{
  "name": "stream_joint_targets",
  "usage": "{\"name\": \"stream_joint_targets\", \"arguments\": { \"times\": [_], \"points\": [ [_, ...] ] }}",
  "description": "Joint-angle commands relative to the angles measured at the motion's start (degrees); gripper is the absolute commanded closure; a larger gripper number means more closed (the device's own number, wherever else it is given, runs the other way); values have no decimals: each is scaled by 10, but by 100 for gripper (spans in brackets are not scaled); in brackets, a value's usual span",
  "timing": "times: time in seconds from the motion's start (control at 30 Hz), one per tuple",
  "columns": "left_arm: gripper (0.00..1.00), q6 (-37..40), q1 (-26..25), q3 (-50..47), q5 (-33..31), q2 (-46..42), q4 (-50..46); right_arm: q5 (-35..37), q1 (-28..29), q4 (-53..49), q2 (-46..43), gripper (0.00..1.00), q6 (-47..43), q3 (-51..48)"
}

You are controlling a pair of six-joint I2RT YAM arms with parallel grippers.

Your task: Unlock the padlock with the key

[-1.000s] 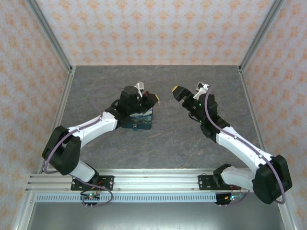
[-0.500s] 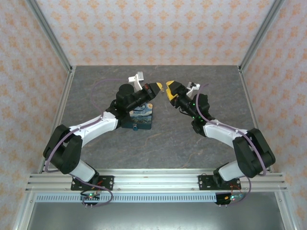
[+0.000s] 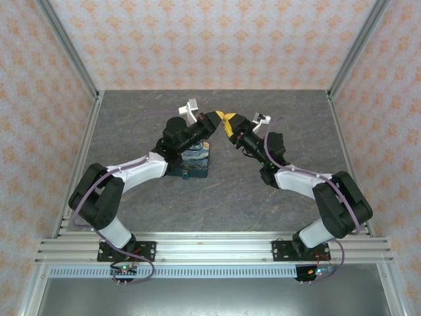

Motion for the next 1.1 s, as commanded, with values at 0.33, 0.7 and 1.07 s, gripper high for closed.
{"name": "stream_joint_targets", "arguments": {
  "times": [0.33,0.7,1.07],
  "points": [
    [100,-16,2,-24,-9,-7,43,2,9,34,23,83,-5,23],
    [100,-20,-1,-29,-10,-9,43,6,3,29,23,100,-8,18],
    [100,-21,-5,-26,-4,-8,42,-7,-3,28,25,75,-10,19]
  ]
}}
